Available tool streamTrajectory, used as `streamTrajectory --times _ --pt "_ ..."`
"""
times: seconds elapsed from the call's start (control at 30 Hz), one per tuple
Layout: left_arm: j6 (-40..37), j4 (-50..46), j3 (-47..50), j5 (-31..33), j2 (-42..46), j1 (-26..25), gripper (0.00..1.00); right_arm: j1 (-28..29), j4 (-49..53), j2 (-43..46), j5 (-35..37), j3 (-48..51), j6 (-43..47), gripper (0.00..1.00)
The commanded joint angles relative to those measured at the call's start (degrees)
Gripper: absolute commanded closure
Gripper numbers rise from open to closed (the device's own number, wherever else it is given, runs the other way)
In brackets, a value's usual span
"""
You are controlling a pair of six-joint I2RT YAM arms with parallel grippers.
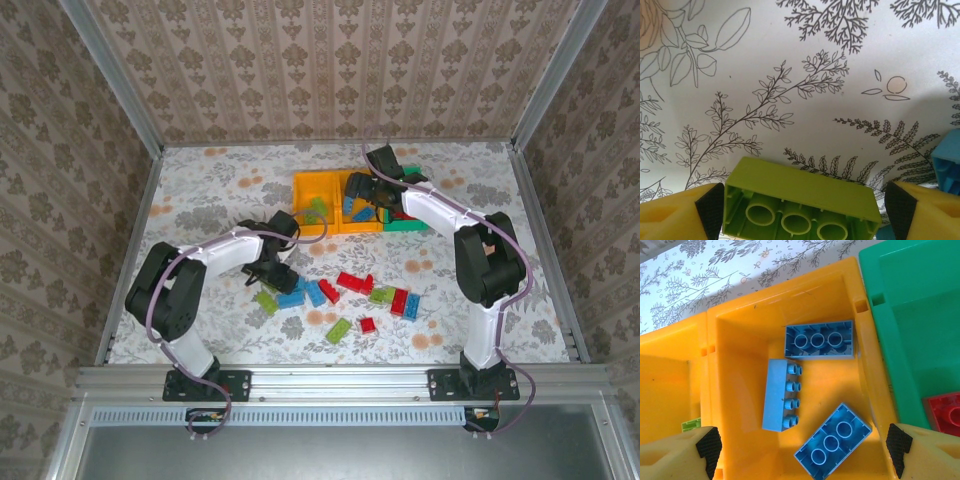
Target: Sort the legos into containers by color
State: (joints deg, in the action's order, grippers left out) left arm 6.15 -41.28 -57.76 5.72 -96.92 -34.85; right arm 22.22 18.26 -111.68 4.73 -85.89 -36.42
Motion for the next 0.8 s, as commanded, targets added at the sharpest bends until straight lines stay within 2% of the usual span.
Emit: streamTrajectory --times 0.0,0.23,0.43,0.57,0.77 --pt "-1.7 -2.0 -0.3 -1.4 -0.6 -0.1 0.15 -0.5 1.3 1.9 1.2 0.6 -0.4 0.11" --pt "-2.5 -2.5 -2.2 -1.5 -2.6 0.0 0.22 -0.7 1.5 1.9 1.2 0.9 -0.6 0.11" --pt "-1.8 -2.3 -2.3 -1.7 -2.7 1.2 0.36 -1.2 1.4 2.4 1.2 1.4 -0.6 0.11" --pt "-0.4 -1.3 -3.1 -2.5 -1.6 2.8 0.4 -1.2 1.3 2.5 0.9 1.5 -0.6 0.11" --pt "1.4 -0.6 -5.7 -2.9 0.6 3.4 0.39 -1.1 0.7 3.5 -0.1 3.2 1.0 0.11"
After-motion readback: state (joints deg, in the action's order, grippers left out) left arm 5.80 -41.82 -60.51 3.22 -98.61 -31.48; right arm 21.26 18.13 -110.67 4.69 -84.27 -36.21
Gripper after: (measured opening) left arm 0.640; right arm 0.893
